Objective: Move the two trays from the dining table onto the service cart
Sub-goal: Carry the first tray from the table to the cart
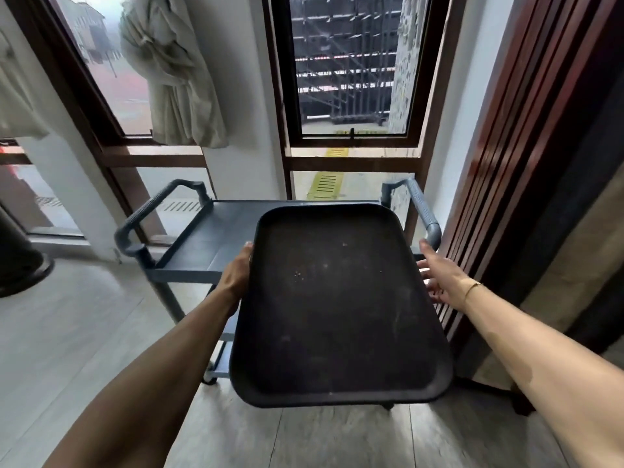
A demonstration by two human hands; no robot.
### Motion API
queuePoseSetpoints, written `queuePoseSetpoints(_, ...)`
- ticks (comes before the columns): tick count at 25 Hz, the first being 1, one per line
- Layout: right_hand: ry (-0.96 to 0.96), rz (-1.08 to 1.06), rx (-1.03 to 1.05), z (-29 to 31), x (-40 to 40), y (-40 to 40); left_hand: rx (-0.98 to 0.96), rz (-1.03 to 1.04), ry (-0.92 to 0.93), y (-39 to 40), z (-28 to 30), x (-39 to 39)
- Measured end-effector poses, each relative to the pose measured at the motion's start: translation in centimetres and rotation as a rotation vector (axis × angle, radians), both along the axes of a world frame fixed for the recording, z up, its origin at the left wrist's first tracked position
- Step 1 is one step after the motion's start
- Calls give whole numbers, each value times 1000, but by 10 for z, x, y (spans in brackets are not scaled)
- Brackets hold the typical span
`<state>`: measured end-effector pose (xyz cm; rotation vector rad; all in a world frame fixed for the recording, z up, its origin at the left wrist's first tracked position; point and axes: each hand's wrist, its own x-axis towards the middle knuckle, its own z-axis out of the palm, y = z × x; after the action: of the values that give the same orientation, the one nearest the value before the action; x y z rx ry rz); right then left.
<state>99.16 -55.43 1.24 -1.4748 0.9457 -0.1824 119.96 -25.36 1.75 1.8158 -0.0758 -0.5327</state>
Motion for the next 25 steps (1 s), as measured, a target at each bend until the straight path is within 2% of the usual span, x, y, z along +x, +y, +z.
queuePoseSetpoints(7, -12, 29, -11, 12, 75, -98, 4, 102, 54, -92, 2, 66)
queuePoseSetpoints(15, 58, 82, -5, 0, 154, -158, -26, 139, 52, -158, -7, 143)
queuePoseSetpoints(25, 143, 12, -20, -32, 255, -189, 61, -8, 104, -204, -44, 272)
